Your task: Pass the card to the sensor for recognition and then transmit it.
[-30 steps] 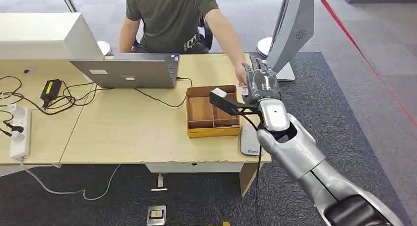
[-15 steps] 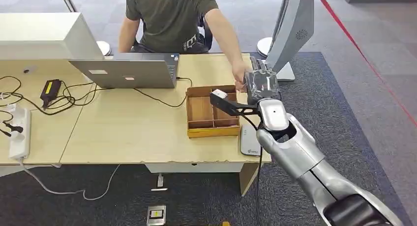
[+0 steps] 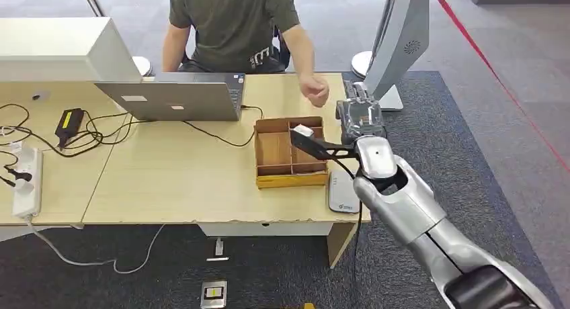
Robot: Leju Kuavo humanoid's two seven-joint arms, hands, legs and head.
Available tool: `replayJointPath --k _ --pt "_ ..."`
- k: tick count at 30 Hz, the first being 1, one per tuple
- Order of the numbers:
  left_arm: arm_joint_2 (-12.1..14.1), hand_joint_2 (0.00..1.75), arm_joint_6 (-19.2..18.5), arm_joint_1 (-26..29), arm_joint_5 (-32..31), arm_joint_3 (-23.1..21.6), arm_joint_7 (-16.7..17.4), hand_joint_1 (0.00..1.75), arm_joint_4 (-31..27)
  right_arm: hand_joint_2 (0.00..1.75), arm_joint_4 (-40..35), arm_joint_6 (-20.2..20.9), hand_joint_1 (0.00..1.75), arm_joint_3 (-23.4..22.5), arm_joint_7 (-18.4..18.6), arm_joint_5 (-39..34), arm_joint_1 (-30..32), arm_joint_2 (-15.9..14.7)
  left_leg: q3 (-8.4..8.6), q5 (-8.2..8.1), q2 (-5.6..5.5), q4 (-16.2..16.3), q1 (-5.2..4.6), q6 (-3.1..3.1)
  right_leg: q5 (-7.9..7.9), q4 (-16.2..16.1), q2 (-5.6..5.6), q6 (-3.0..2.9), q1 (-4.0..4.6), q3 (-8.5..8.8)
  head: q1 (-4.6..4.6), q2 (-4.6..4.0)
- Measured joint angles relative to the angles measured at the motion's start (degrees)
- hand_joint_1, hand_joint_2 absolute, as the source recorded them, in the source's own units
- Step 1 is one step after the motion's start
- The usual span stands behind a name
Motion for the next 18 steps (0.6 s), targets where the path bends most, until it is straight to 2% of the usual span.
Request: replayJointPath --k 7,18 --pt "0.0 0.0 0.0 0.0 0.2 0.0 0.6 0.0 0.0 1.75 -0.4 0.7 1.75 -1.0 0.3 -1.2 2.3 -1.5 -0.02 0.0 0.0 0.0 0.0 0.0 0.0 0.0 0.0 0.0 0.0 -0.01 0.0 0.0" --pt "0.0 0.0 0.2 0.1 0.7 0.5 0.5 0.0 0.0 1.75 0.0 -0.4 1.75 -2.5 -0.7 -3.1 5.6 -2.8 -0.01 -0.01 0.04 0.0 0.0 0.0 0.0 0.0 0.01 0.0 0.0 -0.02 0.0 0.0"
